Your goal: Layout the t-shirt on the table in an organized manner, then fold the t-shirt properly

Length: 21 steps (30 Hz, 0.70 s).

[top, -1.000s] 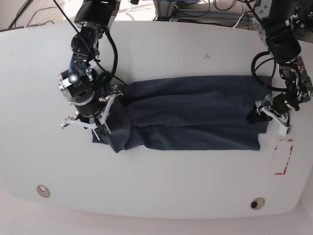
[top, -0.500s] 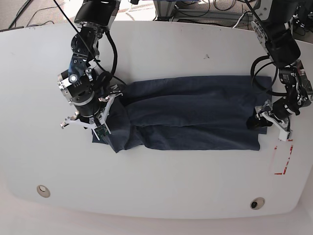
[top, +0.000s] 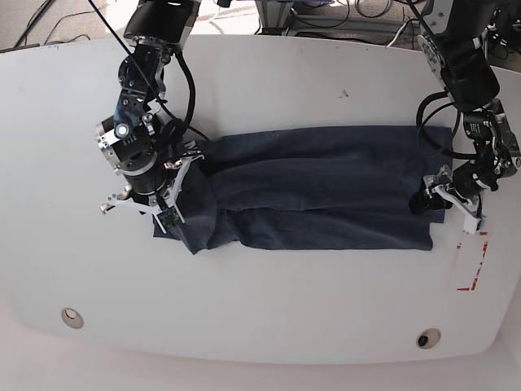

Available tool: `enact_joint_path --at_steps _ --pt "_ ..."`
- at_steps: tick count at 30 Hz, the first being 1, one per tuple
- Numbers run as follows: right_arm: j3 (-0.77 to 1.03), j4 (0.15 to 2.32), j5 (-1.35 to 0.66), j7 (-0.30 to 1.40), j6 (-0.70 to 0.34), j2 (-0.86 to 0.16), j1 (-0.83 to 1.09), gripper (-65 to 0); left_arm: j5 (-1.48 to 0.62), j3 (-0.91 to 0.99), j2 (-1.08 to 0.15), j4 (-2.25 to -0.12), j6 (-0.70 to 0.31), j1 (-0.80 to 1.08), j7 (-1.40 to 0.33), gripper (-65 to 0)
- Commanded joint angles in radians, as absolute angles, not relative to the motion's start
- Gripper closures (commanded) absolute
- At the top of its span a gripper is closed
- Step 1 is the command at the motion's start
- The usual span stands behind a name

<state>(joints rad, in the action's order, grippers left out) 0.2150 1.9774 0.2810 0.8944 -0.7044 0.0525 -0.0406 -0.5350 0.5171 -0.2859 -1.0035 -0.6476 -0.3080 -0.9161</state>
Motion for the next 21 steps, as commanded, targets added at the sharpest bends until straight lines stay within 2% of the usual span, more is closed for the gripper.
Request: enact_joint_path --at_steps 1,15,17,21 --pt "0.214 1.997 0.271 0.872 -0.698 0.05 -0.058 0.0 -0.555 0.518 -0.3 -1.021 -0.653 -0.332 -0.897 -46.0" --pt "0.214 1.997 0.271 0.872 -0.698 0.05 -0.058 0.0 -0.555 0.518 -0.298 -1.021 -0.653 -0.332 -0.897 -45.4" --pt "0.214 1.997 0.271 0.872 -0.698 0.05 -0.058 0.0 -0.555 0.518 -0.298 -1.021 -0.653 -0.332 -0.897 -42.5" --pt "0.214 1.995 0.271 0.872 -0.698 0.05 -0.058 0.0 -0.555 0.518 -0.298 -1.021 -0.653 -0.332 -0.897 -31.1"
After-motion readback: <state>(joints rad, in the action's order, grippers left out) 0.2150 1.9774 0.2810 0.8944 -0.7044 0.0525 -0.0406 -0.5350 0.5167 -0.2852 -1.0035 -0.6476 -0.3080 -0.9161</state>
